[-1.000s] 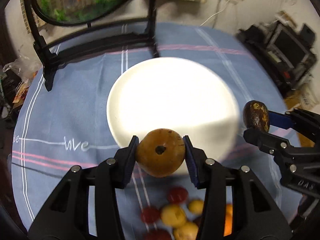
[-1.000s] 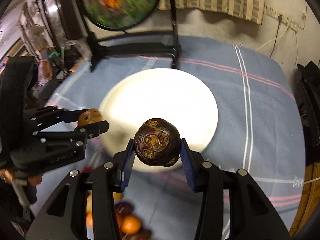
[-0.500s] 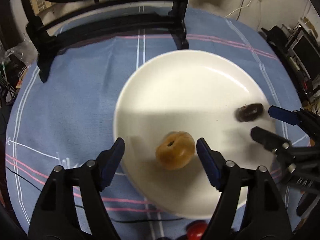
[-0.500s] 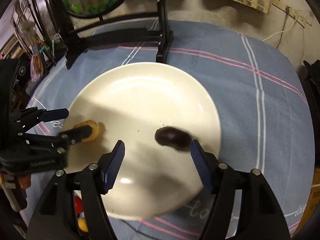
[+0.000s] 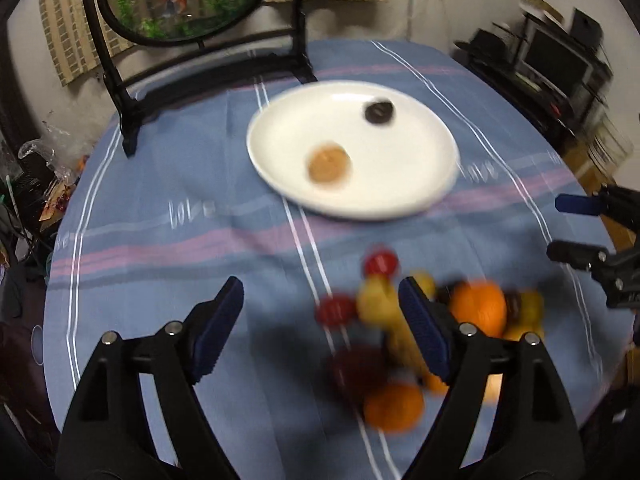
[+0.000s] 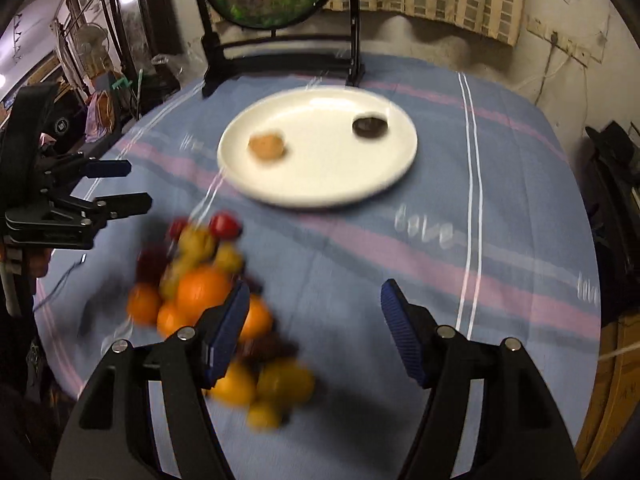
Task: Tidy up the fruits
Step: 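Grasp an orange with the left gripper while the right grasps a yellow lemon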
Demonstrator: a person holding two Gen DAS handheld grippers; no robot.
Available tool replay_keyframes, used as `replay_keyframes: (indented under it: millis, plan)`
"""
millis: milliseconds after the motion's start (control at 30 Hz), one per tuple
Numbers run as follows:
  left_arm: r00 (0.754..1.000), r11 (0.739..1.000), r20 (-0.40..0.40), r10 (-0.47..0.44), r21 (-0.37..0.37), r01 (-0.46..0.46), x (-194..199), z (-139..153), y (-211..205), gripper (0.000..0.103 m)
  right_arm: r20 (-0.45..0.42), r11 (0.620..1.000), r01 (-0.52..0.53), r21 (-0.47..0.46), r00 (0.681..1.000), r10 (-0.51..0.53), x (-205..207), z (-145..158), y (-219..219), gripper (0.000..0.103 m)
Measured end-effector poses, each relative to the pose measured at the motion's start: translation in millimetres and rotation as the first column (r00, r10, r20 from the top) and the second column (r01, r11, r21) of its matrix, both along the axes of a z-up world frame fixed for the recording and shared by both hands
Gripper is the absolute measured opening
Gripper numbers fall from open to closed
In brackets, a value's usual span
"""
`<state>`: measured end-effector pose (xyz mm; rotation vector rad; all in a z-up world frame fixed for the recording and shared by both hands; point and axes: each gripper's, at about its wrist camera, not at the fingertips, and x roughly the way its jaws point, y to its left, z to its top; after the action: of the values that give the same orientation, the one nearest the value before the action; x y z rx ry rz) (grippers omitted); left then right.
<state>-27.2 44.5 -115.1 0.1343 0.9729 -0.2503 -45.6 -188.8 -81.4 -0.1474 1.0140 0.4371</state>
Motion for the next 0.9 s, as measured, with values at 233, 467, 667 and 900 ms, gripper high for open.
replay_keyframes:
  millis: [233, 467, 667, 900]
  plan:
    - [0.996, 0.998, -0.091, -0.011, -0.059, 0.006, -62.1, -30.8, 0.6, 0.081, -0.079, 1.000, 0.014, -0.019, 0.997, -0.015, -60.5, -28.7, -4.7, 0.069]
    - [0.990, 0.998, -0.139, -0.002, -0.061, -0.007, -77.6, -53.7, 2.1, 0.081, -0.115, 0.998, 0.030, -0.056, 0.993, -0.036, -69.8, -54.7, 3.8, 0.060]
    - [0.989, 0.998, -0.148, 0.006, -0.066, -0.016, -73.7, -59.4, 1.7, 0.081, -0.156, 0.997, 0.052, -0.056, 0.986, -0.060, -61.4, -72.3, 4.3, 0.055]
    - [0.987, 0.998, -0.163, 0.005, -0.068, -0.016, -63.4, -68.5, -8.6, 0.081, -0.160, 1.000, 0.025, 0.007, 0.987, -0.023, -56.1, -72.4, 4.7, 0.031]
